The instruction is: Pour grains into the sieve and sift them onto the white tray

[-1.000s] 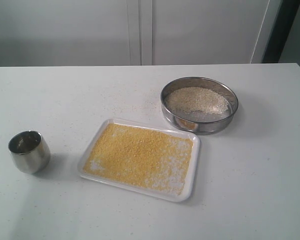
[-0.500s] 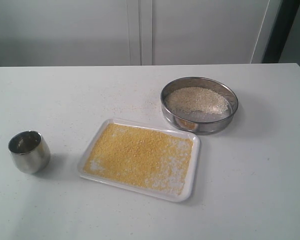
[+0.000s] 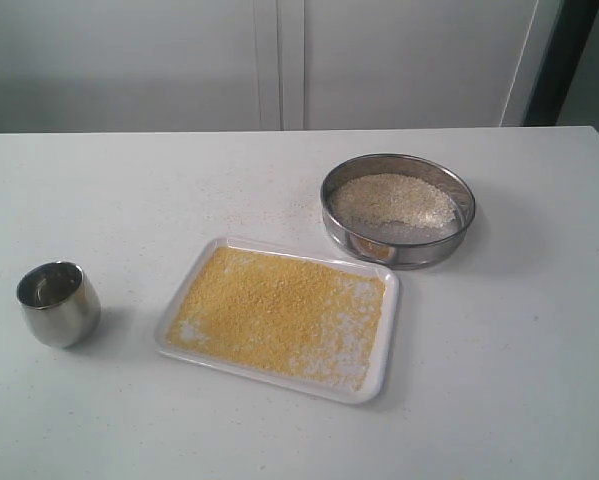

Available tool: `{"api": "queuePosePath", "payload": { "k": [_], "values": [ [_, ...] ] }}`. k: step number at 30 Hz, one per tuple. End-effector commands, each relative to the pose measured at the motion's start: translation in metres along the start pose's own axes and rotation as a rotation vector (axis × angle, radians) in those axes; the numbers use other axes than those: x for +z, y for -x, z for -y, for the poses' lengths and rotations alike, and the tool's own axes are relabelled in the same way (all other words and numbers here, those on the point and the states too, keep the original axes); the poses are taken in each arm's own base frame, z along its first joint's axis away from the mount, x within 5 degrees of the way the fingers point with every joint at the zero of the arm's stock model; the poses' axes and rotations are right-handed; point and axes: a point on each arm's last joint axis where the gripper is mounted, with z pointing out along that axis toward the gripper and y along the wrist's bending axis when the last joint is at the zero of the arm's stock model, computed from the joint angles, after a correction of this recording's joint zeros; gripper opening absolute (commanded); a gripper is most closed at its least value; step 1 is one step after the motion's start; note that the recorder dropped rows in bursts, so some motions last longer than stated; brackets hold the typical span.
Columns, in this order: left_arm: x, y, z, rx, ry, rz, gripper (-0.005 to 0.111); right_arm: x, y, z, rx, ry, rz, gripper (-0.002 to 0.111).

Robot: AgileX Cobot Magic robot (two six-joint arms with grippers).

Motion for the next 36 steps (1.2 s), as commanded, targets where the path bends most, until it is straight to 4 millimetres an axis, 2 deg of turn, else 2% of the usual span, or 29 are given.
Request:
{"api": "queuePosePath", "payload": {
  "k": [1, 10, 13, 17, 26, 36],
  "values": [
    [0.001, -0.003, -0.001, -0.007, 0.005, -0.012, 0.0, 0.0, -0.001, 0.001, -0.016, -0.011, 0.007, 0.0],
    [0.002, -0.007, 0.006, 0.011, -0.074, -0.03, 0.0, 0.0, -0.001, 0.001, -0.016, -0.011, 0.007, 0.0],
    [0.008, -0.015, 0.011, 0.028, -0.135, -0.029, 0.0, 0.0, -0.001, 0.001, -0.016, -0.011, 0.007, 0.0],
    [0.017, -0.028, 0.01, 0.024, -0.131, -0.029, 0.0, 0.0, -0.001, 0.001, -0.016, -0.011, 0.007, 0.0],
    [0.017, -0.024, 0.01, 0.109, -0.13, 0.018, 0.0, 0.0, -0.001, 0.001, -0.016, -0.011, 0.007, 0.0],
    [0.017, -0.024, 0.01, 0.109, -0.13, 0.021, 0.0, 0.0, -0.001, 0.001, -0.016, -0.011, 0.007, 0.0]
  ]
}}
